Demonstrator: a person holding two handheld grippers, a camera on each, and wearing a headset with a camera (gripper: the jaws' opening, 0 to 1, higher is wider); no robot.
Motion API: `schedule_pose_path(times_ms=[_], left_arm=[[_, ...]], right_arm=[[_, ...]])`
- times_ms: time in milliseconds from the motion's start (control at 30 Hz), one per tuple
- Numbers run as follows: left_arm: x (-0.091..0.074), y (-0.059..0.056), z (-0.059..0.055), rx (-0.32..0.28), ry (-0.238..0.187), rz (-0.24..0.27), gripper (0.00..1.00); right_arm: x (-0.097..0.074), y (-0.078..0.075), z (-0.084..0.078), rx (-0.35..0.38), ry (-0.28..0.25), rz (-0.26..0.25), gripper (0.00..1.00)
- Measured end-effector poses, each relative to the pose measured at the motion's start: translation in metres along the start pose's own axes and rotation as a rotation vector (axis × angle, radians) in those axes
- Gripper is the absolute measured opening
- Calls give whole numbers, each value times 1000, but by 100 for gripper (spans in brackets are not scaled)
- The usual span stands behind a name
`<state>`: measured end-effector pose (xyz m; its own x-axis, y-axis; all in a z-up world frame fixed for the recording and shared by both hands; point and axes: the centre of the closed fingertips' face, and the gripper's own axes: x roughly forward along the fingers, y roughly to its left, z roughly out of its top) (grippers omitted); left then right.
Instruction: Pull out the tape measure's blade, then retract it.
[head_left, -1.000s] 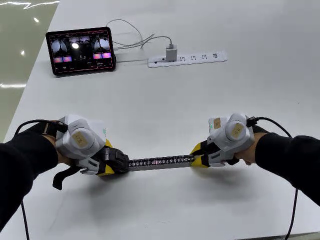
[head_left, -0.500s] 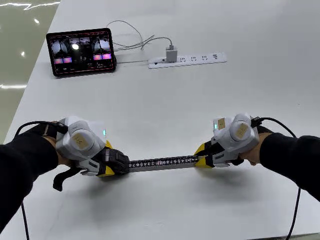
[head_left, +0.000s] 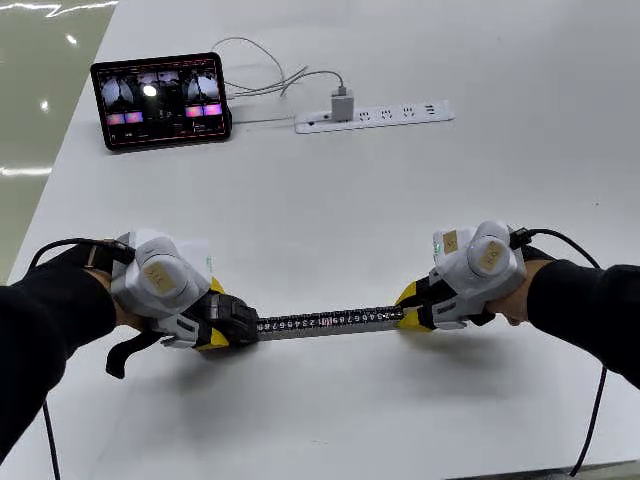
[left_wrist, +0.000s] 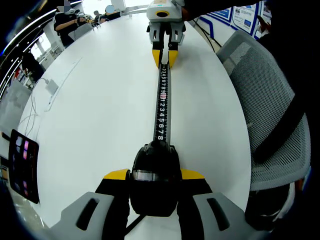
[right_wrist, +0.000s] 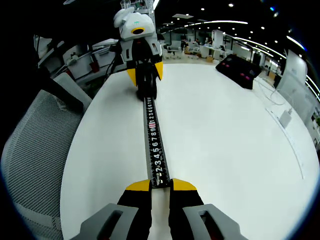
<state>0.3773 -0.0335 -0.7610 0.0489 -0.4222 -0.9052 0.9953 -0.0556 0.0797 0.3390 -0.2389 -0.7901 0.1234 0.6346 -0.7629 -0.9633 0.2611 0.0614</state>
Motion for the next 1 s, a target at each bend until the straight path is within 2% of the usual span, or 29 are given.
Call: schedule_pose_path(times_ms=[700, 1000], left_arm=[[-1, -1, 2, -4, 3, 1, 30], [-2, -2, 2, -2, 4, 0, 30]], right_arm=[[-10, -1, -10, 8, 6, -6, 8], [-17, 3, -12, 12, 7, -10, 8]])
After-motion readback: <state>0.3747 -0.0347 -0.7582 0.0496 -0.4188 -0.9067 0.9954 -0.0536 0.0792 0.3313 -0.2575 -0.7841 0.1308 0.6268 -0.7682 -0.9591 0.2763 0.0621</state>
